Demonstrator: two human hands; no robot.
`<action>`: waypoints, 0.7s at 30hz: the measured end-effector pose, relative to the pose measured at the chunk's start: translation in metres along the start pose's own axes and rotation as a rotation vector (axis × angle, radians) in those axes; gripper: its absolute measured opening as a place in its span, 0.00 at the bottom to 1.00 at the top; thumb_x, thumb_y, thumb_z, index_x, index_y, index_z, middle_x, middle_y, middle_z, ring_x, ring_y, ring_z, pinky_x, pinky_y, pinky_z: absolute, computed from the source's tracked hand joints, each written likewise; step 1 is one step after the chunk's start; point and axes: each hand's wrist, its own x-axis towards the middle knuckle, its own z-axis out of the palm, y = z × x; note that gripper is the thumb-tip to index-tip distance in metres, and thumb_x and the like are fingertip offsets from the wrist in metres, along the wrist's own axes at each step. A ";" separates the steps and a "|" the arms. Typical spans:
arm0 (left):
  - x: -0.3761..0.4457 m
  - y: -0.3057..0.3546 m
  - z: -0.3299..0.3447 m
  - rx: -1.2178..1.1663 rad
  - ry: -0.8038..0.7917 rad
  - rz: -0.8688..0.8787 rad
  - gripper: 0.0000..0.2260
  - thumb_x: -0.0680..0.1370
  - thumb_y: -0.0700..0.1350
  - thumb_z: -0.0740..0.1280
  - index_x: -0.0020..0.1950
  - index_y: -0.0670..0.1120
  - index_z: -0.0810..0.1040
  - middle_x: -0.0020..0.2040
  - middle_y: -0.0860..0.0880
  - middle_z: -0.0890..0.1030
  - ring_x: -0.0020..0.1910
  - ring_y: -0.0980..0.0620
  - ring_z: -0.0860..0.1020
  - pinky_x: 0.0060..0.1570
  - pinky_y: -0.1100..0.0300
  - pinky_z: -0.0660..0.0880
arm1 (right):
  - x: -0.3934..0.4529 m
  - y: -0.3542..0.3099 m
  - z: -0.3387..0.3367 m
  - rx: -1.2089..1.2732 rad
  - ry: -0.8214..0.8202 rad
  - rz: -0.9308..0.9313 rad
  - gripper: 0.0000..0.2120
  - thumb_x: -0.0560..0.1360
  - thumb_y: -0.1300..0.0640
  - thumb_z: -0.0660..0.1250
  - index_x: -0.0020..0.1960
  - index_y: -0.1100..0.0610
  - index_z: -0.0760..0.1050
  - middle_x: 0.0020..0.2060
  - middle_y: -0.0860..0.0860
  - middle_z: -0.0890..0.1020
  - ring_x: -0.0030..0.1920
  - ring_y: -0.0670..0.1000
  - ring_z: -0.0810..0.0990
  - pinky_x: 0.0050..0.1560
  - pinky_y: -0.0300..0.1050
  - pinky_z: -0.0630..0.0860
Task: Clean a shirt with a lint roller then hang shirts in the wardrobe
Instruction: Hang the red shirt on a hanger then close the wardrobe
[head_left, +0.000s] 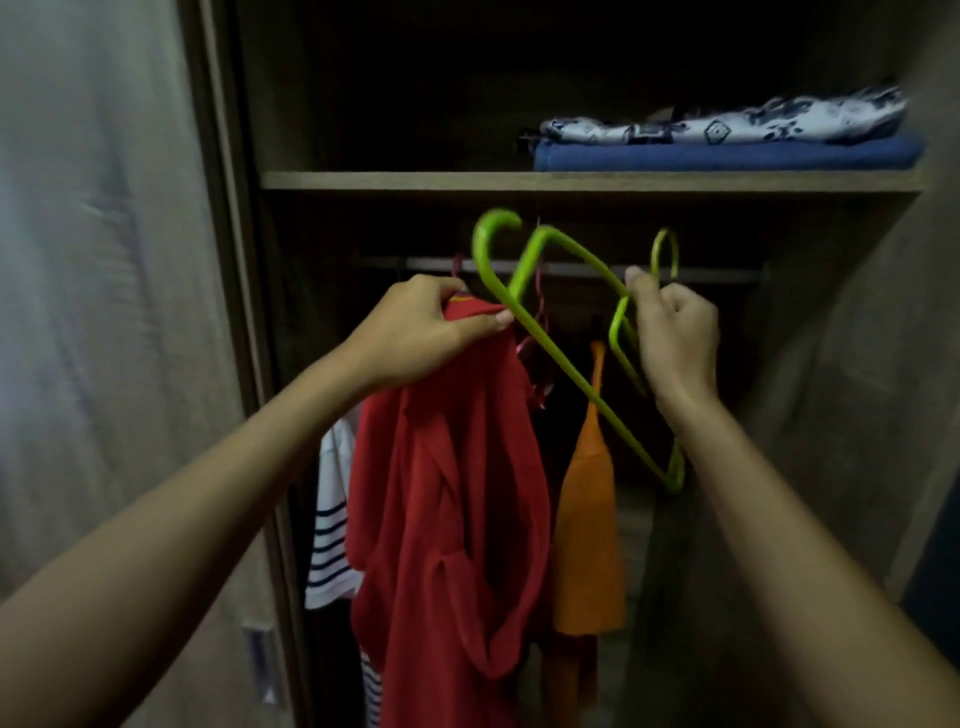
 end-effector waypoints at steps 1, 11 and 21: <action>-0.001 0.000 -0.002 0.005 0.011 -0.005 0.16 0.73 0.60 0.69 0.40 0.48 0.81 0.30 0.53 0.76 0.30 0.59 0.74 0.31 0.64 0.68 | -0.006 -0.003 0.002 0.060 0.003 0.052 0.16 0.72 0.42 0.67 0.36 0.53 0.69 0.29 0.46 0.72 0.27 0.42 0.69 0.30 0.40 0.67; -0.013 -0.014 -0.006 -0.099 0.117 -0.170 0.19 0.74 0.60 0.67 0.41 0.43 0.81 0.37 0.45 0.82 0.38 0.50 0.81 0.38 0.56 0.73 | -0.047 -0.043 -0.002 0.928 -0.015 0.556 0.16 0.81 0.54 0.58 0.34 0.52 0.67 0.19 0.44 0.66 0.17 0.41 0.61 0.16 0.33 0.55; -0.027 -0.019 -0.023 -0.541 -0.030 -0.211 0.18 0.75 0.58 0.68 0.42 0.42 0.80 0.37 0.44 0.78 0.37 0.49 0.76 0.41 0.55 0.69 | -0.109 -0.015 0.048 0.508 0.251 0.186 0.13 0.83 0.50 0.53 0.40 0.49 0.65 0.32 0.49 0.70 0.29 0.45 0.70 0.29 0.40 0.69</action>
